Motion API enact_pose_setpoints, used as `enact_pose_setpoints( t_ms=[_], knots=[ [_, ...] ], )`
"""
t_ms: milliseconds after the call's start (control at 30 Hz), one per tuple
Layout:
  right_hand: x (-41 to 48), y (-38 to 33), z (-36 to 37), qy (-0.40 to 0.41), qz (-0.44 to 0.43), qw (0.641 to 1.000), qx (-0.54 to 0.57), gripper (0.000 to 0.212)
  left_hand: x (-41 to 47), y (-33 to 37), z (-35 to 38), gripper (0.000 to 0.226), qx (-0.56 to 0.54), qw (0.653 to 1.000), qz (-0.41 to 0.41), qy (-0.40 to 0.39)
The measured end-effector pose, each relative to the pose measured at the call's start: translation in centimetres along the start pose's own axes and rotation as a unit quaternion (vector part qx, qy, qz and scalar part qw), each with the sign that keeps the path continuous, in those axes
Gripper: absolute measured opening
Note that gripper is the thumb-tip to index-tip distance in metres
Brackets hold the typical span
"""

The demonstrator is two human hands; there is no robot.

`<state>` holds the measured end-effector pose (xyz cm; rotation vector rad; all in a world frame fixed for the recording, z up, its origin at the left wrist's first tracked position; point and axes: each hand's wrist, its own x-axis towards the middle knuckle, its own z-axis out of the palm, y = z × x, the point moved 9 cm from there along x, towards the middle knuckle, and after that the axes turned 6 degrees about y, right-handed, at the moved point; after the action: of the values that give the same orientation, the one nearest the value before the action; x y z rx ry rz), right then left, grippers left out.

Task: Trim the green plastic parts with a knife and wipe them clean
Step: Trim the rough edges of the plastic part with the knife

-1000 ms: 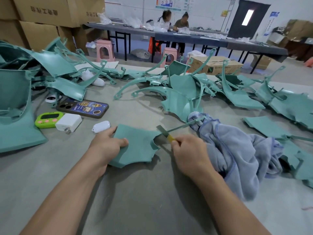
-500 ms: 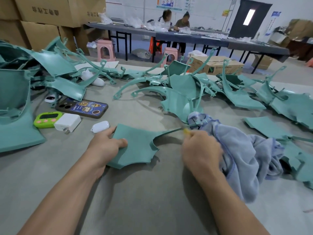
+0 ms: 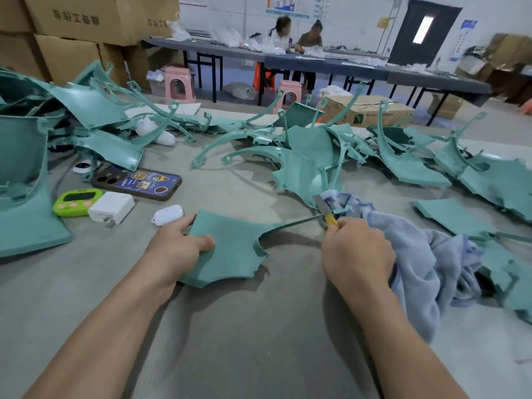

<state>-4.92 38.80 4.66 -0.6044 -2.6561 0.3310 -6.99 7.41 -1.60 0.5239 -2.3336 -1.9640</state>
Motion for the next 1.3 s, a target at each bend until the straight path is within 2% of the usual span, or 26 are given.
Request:
enact_pose_setpoints(
  t_ms=[67,133,200,233,267,367,433,500,567,600,667,733,833,867,933,1000,1067,1100,1167,1233,1300],
  knots=[
    [-0.1,-0.4,-0.8,0.024,-0.03,0.998,0.053,0.033,0.0,0.0,0.0,0.029,0.002,1.0,-0.002,0.001],
    [-1.8,-3.1,-0.5,0.007,-0.121,0.984,0.128,0.036,0.0,0.0,-0.1,0.029,0.003,1.0,-0.004,0.002],
    [-4.0,-5.4,0.7,-0.045,-0.194,0.972,0.126,0.035,-0.1,0.0,-0.1,0.03,0.006,1.0,-0.002,0.002],
    [-4.1,-5.6,1.3,-0.058,-0.201,0.973,0.102,0.032,-0.2,0.0,-0.1,0.03,0.005,1.0,-0.001,0.0],
    [-3.3,-4.8,1.5,-0.058,-0.179,0.979,0.073,0.029,-0.2,0.0,-0.2,0.029,0.004,1.0,-0.001,-0.001],
    [0.3,0.1,0.4,-0.027,-0.033,0.999,0.015,0.027,-0.2,0.1,-0.1,0.03,0.005,1.0,0.002,-0.001],
    [1.0,1.7,-0.6,-0.003,0.003,1.0,0.019,0.029,-0.2,0.1,0.0,0.03,0.005,1.0,0.002,0.002],
    [0.4,0.3,-1.0,0.018,-0.03,0.996,0.08,0.035,-0.2,0.1,0.0,0.029,0.007,1.0,0.0,0.002],
    [-1.3,-2.1,-0.7,-0.002,-0.097,0.98,0.171,0.036,-0.2,0.1,0.0,0.03,0.007,1.0,-0.001,0.001],
    [-2.1,-3.3,-0.2,-0.03,-0.135,0.973,0.186,0.034,-0.2,0.1,0.0,0.032,0.008,1.0,-0.001,0.003],
    [-3.1,-4.7,1.1,-0.089,-0.183,0.968,0.147,0.031,-0.2,0.1,-0.1,0.036,0.006,1.0,-0.002,0.006],
    [-2.3,-3.8,1.8,-0.103,-0.155,0.978,0.091,0.026,-0.2,0.0,-0.2,0.039,-0.002,1.0,-0.003,0.009],
    [0.0,-0.2,0.5,-0.053,-0.043,0.997,0.042,0.027,-0.1,0.0,-0.3,0.041,-0.003,1.0,0.003,0.014],
    [0.4,0.4,-0.2,-0.03,-0.031,0.998,0.045,0.028,-0.1,0.0,-0.3,0.041,0.0,1.0,0.004,0.015],
    [-0.2,-0.4,-0.8,-0.011,-0.053,0.994,0.09,0.029,0.0,-0.1,-0.2,0.04,0.006,1.0,0.002,0.015],
    [-2.1,-3.0,0.0,-0.05,-0.116,0.983,0.133,0.032,0.1,-0.2,-0.2,0.039,0.009,1.0,0.001,0.017],
    [-3.4,-4.8,1.3,-0.092,-0.163,0.977,0.105,0.032,0.1,-0.2,-0.2,0.038,0.006,1.0,0.003,0.017],
    [-3.1,-4.7,1.6,-0.097,-0.158,0.979,0.082,0.028,0.1,-0.2,-0.2,0.038,0.002,1.0,0.004,0.017],
    [-1.2,-2.9,1.2,-0.074,-0.094,0.992,0.044,0.018,0.1,-0.3,-0.2,0.039,-0.006,1.0,0.004,0.014],
    [0.3,-0.2,0.1,-0.038,-0.024,0.999,0.021,0.02,0.1,-0.2,-0.2,0.039,-0.008,1.0,0.006,0.01],
    [0.8,1.0,-0.7,-0.003,-0.002,0.999,0.054,0.023,0.1,-0.2,-0.3,0.036,-0.004,1.0,0.01,0.012]
  ],
)
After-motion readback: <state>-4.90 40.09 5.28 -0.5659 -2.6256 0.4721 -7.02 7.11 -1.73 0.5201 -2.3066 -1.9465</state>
